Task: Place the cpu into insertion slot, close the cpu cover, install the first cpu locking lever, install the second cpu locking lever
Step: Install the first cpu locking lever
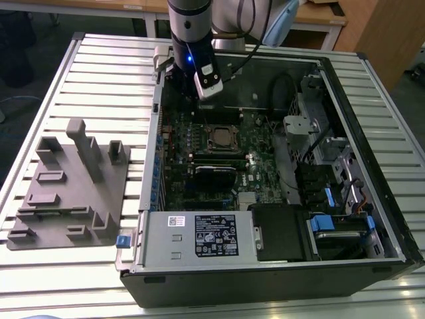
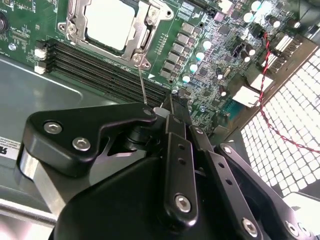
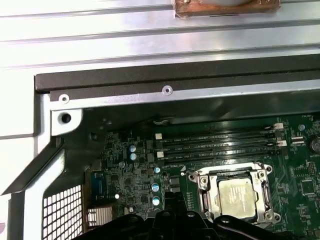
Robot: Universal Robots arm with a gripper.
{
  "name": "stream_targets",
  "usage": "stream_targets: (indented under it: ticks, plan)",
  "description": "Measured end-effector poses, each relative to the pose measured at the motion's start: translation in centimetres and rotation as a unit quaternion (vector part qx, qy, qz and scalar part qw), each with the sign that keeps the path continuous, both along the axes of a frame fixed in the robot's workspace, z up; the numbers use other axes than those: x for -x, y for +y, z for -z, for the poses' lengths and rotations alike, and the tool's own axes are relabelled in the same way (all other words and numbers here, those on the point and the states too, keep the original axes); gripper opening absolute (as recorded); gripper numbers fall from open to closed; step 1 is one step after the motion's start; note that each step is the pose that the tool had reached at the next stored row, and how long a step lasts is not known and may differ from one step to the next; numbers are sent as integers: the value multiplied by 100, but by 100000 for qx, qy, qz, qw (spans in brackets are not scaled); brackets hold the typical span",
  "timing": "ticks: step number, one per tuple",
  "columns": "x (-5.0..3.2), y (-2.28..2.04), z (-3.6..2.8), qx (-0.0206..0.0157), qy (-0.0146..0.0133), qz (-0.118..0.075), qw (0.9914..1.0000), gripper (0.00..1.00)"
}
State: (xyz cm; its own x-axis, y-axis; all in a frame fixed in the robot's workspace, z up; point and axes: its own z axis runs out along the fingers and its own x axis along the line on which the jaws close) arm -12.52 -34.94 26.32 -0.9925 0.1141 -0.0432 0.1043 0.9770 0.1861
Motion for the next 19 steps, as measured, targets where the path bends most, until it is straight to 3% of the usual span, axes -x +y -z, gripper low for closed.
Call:
stream_targets:
  ticks: [4,9,12,17,19]
  plan:
    - [0,0,37,2,52,2,100000,11]
    - [0,0,39,-95,90,-2,100000,11]
    - [0,0,40,-948,84,-1,99995,11]
    - [0,0,41,-2822,90,-2,99960,11]
    - [0,0,46,-3272,89,2,99946,11]
